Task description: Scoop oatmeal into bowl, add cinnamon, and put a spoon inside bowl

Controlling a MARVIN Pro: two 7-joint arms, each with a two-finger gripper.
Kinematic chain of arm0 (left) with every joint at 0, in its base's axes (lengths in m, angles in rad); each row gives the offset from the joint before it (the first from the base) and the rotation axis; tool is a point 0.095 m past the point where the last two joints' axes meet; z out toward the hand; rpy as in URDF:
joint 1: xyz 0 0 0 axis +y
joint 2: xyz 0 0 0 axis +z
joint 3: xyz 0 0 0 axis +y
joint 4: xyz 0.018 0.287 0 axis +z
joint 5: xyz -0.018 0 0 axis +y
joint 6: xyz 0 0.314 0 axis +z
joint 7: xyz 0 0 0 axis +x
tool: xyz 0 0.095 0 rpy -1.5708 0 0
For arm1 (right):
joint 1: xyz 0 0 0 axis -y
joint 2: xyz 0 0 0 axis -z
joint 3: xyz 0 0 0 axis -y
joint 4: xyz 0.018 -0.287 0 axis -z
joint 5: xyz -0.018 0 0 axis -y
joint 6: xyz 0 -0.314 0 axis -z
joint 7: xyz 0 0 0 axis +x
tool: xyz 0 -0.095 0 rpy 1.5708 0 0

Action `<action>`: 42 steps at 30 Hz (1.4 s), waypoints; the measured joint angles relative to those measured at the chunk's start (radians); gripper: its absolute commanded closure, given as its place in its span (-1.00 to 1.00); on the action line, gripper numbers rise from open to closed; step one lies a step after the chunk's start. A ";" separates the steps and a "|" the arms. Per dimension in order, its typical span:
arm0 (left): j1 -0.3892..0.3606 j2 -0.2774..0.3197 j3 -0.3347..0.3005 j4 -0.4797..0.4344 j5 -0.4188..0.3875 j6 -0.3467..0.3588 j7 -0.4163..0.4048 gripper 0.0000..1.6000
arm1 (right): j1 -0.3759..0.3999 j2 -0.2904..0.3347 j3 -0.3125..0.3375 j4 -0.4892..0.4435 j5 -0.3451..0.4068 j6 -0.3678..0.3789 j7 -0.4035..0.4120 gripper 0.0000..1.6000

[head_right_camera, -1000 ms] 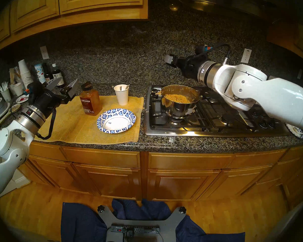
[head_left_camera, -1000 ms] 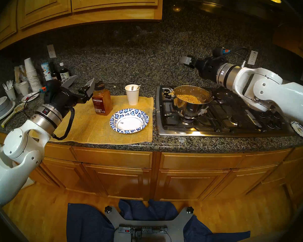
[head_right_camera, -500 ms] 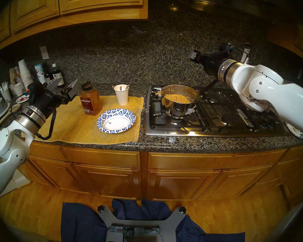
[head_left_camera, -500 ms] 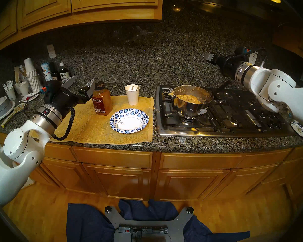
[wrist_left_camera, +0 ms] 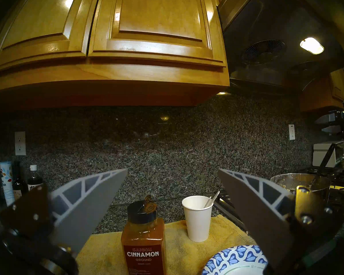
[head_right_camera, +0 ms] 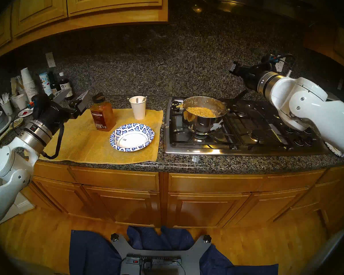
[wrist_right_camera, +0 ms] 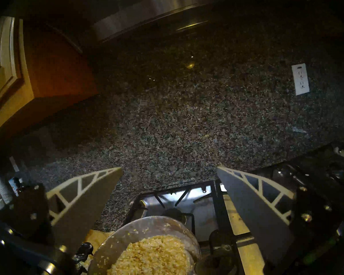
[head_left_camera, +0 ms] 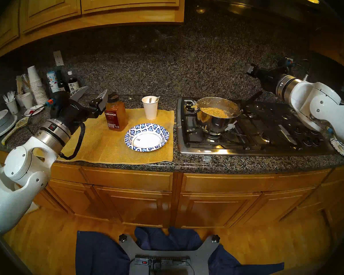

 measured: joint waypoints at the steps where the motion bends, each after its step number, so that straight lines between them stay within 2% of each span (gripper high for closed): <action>1: 0.000 0.000 0.000 0.000 0.000 0.000 0.000 -1.00 | 0.004 0.002 -0.003 -0.009 0.000 0.007 -0.007 -1.00; 10: 0.000 0.000 0.002 0.000 0.000 0.001 0.000 -1.00 | 0.025 0.013 -0.026 -0.068 0.003 0.048 -0.087 -1.00; 23: 0.000 0.000 0.002 0.001 0.000 0.002 0.001 -1.00 | 0.058 0.024 -0.053 -0.103 0.008 0.072 -0.238 -1.00; 31: 0.000 0.000 0.003 0.001 0.000 0.003 0.001 -1.00 | 0.067 0.027 -0.085 -0.130 0.023 0.085 -0.298 -1.00; 37: 0.000 0.000 0.003 0.001 0.000 0.003 0.001 -1.00 | 0.074 0.028 -0.116 -0.138 0.025 0.092 -0.317 -1.00; 42: 0.000 0.000 0.002 0.001 0.000 0.003 0.001 -1.00 | 0.080 0.028 -0.143 -0.140 0.023 0.096 -0.294 -1.00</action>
